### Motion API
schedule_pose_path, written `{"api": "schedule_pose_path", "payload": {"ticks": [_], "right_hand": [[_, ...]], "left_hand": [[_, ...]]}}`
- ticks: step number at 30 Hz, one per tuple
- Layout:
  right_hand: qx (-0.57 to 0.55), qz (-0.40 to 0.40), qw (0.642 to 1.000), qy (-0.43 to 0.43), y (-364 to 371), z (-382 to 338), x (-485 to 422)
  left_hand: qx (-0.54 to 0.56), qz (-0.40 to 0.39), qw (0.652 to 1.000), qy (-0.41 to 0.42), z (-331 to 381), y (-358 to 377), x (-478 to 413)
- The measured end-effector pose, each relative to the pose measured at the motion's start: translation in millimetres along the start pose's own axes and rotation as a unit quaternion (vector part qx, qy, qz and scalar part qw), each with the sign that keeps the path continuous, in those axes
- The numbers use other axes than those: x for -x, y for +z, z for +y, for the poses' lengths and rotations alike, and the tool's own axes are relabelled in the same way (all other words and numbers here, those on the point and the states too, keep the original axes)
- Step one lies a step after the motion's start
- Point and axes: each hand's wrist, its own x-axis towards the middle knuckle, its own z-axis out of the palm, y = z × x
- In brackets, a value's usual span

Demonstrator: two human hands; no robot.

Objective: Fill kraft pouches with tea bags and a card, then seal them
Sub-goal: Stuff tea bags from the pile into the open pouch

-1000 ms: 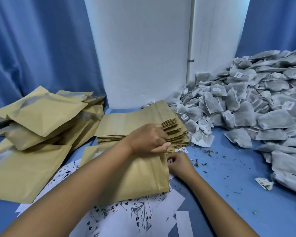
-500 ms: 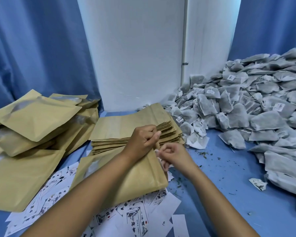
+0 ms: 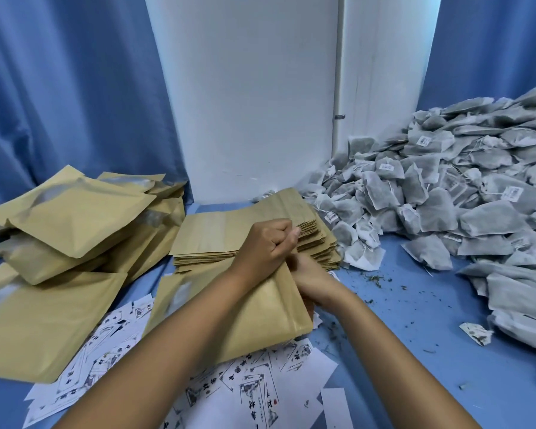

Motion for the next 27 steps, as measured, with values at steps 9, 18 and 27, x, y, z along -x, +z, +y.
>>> {"api": "schedule_pose_path", "payload": {"ticks": [9,18,27], "right_hand": [[0.052,0.027,0.991,0.118,-16,20,-11],[0.146,0.055,0.987,-0.043,-20,0,13],[0.173,-0.14,0.94,0.259,7,-6,11]], "left_hand": [[0.008,0.049,0.998,-0.034,7,10,-3],[0.012,0.098,0.993,-0.062,6,-6,-2],[0.033,0.042,0.999,-0.001,22,24,-1]]}}
